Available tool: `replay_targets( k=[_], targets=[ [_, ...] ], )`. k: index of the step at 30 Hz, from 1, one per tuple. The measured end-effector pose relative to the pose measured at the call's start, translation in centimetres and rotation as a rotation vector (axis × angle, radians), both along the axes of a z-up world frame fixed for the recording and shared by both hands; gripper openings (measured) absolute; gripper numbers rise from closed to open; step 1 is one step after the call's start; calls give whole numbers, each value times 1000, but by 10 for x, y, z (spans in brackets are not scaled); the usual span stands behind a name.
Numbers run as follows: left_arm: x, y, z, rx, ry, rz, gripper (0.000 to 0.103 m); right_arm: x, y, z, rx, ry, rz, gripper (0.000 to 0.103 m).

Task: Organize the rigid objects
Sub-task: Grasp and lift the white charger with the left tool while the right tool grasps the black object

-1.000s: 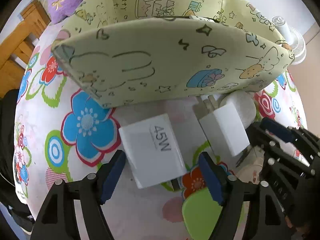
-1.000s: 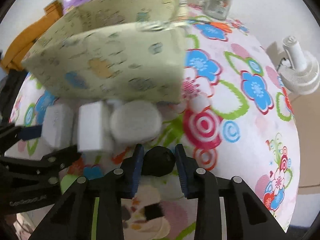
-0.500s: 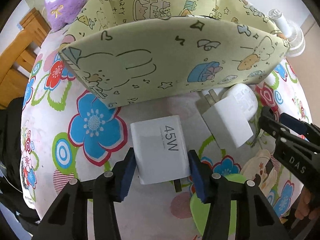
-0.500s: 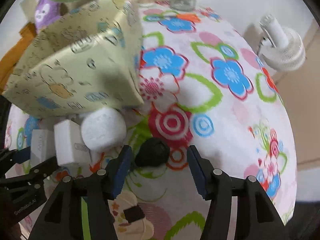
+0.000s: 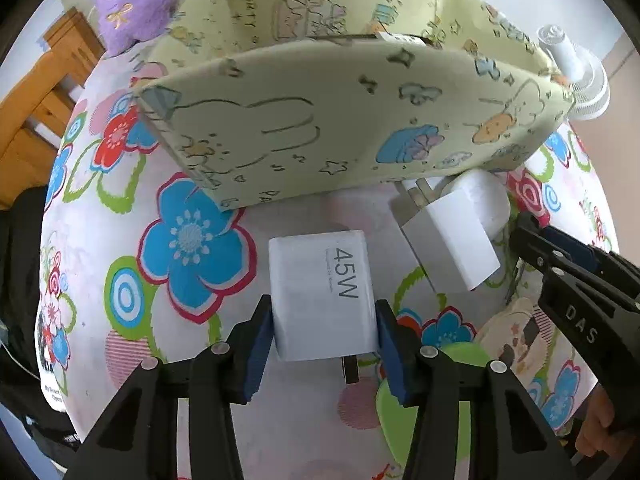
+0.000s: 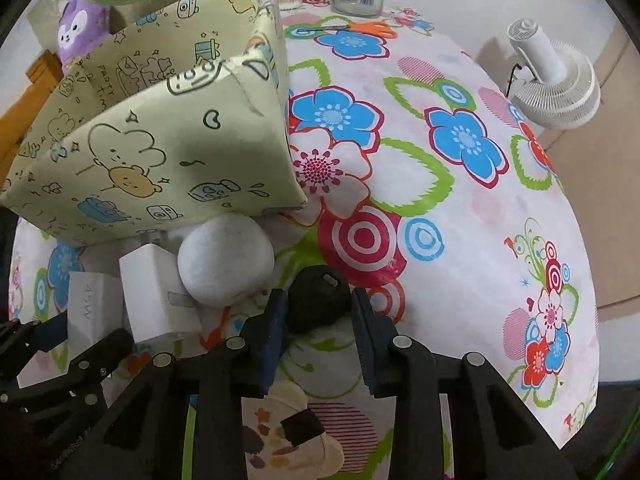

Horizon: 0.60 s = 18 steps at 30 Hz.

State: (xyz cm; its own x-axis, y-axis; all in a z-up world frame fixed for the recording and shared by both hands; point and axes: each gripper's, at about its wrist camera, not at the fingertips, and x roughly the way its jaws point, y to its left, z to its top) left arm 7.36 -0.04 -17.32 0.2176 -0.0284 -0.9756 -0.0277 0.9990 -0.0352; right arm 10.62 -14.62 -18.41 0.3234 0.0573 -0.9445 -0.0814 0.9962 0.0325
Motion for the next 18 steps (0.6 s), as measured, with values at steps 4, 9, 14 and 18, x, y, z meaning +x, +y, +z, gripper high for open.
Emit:
replay_targets(
  k=[4,9,14,18],
  targets=[
    [-5,4,10,-19,-9,13,49,-6,1,13,15,-9,19,35],
    [-12,2,28,-30,-22,16,49,-11,5,32,26,-35,49,35],
    [-13,0,51,-24,-56,31,49,-15,7,51,34,-62,71,35],
    [-14,2,62,-16,-80,31,49,-20,7,64,37,-86,77,35]
  ],
)
